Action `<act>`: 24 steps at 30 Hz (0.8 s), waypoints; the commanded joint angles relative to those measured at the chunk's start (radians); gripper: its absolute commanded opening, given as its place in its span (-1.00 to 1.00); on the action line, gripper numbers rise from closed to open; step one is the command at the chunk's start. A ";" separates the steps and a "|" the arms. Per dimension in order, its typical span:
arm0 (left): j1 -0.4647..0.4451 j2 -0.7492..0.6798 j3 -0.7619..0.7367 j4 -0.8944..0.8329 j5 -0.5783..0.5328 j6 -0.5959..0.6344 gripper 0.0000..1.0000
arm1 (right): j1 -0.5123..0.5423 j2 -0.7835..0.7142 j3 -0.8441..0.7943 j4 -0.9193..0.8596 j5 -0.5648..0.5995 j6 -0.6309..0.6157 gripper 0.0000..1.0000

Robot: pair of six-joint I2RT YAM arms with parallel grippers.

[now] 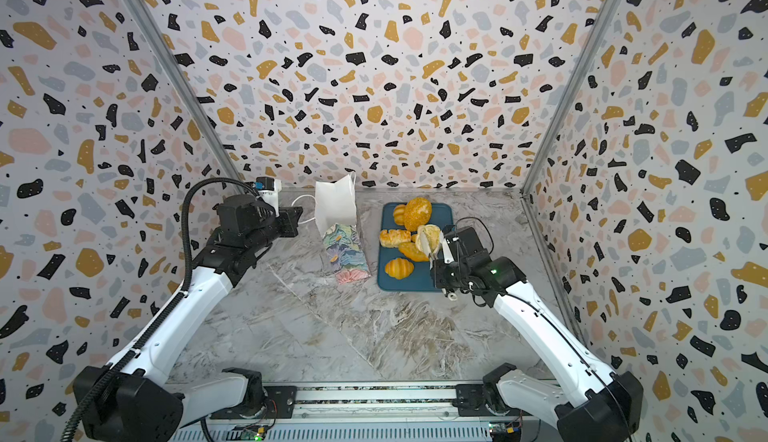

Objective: Place the fake bread into the paper bag
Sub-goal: 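Lift the bun in the tongs up off the tray with the right gripper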

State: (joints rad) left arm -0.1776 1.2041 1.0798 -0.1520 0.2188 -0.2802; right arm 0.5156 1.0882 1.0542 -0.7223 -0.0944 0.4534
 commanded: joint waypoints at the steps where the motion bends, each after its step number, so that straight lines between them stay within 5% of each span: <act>1: 0.003 -0.017 -0.008 0.022 -0.004 0.004 -1.00 | 0.004 -0.046 0.053 0.095 -0.012 0.015 -0.44; 24: 0.003 -0.011 -0.009 0.022 -0.013 0.008 -1.00 | 0.004 -0.161 -0.005 0.438 -0.136 -0.008 -0.46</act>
State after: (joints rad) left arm -0.1776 1.2041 1.0794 -0.1520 0.2150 -0.2798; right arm 0.5156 0.9623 1.0443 -0.4049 -0.1932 0.4629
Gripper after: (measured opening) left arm 0.046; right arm 0.273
